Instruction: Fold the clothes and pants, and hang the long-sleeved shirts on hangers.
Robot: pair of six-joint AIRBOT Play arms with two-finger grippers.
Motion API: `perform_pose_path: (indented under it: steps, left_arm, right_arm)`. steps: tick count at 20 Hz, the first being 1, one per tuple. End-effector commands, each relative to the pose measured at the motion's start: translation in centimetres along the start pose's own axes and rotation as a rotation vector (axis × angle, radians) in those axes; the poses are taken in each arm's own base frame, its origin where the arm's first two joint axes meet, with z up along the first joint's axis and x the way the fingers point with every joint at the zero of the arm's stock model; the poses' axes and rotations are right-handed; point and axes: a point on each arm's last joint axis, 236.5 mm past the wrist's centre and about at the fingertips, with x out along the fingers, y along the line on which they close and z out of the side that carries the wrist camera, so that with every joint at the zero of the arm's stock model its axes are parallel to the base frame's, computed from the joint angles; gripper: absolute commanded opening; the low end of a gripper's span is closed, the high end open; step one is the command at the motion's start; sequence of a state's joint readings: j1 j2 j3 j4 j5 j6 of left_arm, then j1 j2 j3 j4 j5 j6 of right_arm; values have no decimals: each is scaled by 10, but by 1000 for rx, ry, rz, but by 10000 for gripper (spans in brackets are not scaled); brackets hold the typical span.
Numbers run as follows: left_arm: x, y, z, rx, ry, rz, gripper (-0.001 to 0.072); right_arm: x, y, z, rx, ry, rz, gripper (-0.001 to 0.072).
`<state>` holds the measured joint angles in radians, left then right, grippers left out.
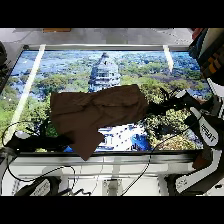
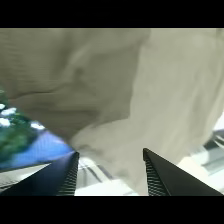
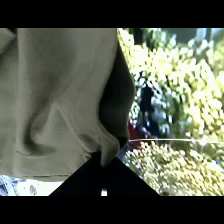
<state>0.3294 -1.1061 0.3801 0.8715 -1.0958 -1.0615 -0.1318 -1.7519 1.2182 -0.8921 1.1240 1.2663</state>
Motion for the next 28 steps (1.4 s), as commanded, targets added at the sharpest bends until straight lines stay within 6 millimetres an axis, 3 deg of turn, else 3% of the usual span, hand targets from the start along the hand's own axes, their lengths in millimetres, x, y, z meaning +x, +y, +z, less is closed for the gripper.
perform_pose_path:
  steps: [1,2,4,8,11,15,20,23,25,28]
  left_arm:
    - [18,0,2,27,3,9,466]
    - [19,-2,10,26,-30,12,352]
    - [17,-4,24,22,-81,11,31]
    - [-16,-29,51,121,-129,-30,24]
    - [-73,-48,87,213,-270,-12,24]
    - [-162,-51,121,285,-532,107,23]
    - [-226,-42,156,265,-831,219,24]
    - [-231,-43,190,229,-941,210,22]
    - [-215,-37,214,223,-951,233,22]
    - [-193,-44,263,249,-974,263,22]
  right_arm:
    - [0,2,-1,1,6,8,10]
    - [0,3,-3,0,11,9,10]
    - [-3,4,-3,-6,12,8,10]
    - [-34,26,-2,-97,-38,11,10]
    - [-74,56,0,-166,-123,18,9]
    - [-126,94,-6,-251,-240,23,9]
    - [-170,140,-27,-246,-380,112,9]
    - [-156,144,-10,-206,-480,84,9]
    - [-141,142,17,-179,-599,53,9]
    - [-137,140,65,-111,-794,45,9]
